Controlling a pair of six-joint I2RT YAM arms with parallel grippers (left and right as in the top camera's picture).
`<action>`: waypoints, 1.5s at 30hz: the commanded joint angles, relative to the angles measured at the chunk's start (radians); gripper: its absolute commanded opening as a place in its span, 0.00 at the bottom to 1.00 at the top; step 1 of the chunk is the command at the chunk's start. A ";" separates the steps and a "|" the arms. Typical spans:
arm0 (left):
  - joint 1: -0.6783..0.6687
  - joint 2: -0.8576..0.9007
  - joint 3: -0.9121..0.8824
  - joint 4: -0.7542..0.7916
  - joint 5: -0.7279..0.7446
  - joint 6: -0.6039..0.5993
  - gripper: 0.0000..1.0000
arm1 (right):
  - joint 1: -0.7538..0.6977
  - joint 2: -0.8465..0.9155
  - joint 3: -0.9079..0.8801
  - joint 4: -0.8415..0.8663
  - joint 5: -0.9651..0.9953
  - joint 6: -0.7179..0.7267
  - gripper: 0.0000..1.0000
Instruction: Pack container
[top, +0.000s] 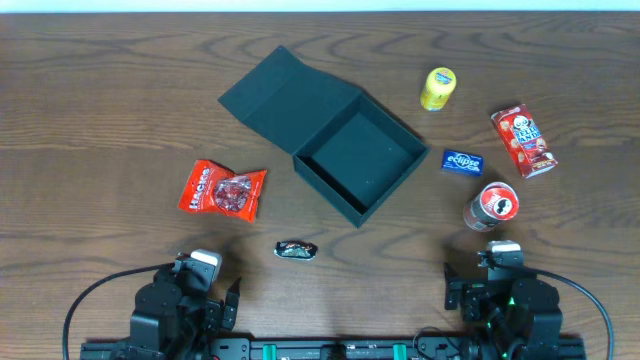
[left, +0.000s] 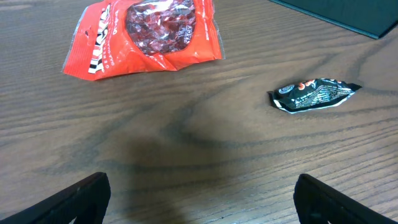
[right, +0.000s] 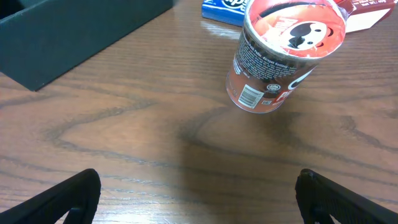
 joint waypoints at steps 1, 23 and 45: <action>0.005 -0.007 -0.028 -0.016 0.014 0.013 0.95 | -0.010 -0.006 -0.002 -0.004 -0.009 -0.015 0.99; 0.004 -0.007 -0.029 0.091 0.002 0.024 0.95 | -0.010 -0.006 -0.002 -0.004 -0.009 -0.015 0.99; 0.003 0.086 0.144 0.284 0.155 -0.301 0.95 | -0.009 -0.007 -0.002 -0.004 -0.009 -0.014 0.99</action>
